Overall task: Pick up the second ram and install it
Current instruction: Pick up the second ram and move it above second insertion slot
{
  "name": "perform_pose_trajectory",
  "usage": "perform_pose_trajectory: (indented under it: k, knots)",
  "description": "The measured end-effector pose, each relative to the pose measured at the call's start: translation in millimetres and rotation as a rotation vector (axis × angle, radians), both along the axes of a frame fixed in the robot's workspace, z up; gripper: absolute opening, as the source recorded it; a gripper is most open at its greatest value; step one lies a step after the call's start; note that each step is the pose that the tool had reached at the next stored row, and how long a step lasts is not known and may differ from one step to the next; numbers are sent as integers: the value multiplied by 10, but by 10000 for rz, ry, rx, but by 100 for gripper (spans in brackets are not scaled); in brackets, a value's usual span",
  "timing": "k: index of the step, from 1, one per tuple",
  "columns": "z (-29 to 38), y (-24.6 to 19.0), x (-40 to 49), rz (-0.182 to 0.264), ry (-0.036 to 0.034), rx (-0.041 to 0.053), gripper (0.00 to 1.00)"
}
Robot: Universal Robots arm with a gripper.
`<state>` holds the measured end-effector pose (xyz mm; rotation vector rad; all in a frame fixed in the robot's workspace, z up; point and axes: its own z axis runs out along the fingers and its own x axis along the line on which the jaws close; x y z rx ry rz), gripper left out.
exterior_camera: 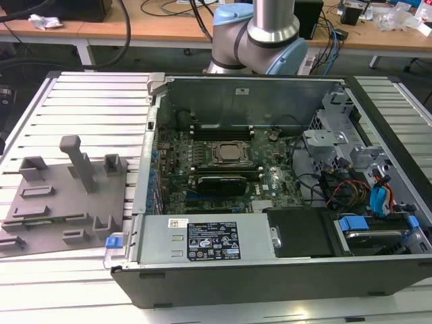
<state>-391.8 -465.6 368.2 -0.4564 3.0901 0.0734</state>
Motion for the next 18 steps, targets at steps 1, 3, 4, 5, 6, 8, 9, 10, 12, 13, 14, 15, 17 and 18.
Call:
perform_pose_trajectory:
  k: [1, 3, 4, 5, 6, 8, 9, 10, 12, 13, 14, 15, 17, 18]
  knots:
    - [0, 0, 0, 276, 0, 0, 11]
    - [0, 0, 0, 792, 1, 0, 11]
    - [0, 0, 0, 970, 0, 0, 11]
    - [0, 0, 0, 1198, 1, 0, 11]
    - [0, 0, 0, 1388, 1, 0, 11]
    - [0, 0, 0, 1733, 0, -1, 11]
    - [0, 0, 0, 1835, 1, 0, 11]
    - [0, 0, 0, 2023, 1, 0, 11]
    - [0, 0, 0, 2248, 0, 0, 11]
    - [0, 0, 0, 2452, 0, 0, 11]
    - [0, 0, 0, 2687, 0, 0, 11]
    - [0, 0, 0, 2986, 0, 0, 11]
    - [0, 0, 0, 3285, 0, 0, 11]
    - [0, 0, 0, 3429, 0, 0, 11]
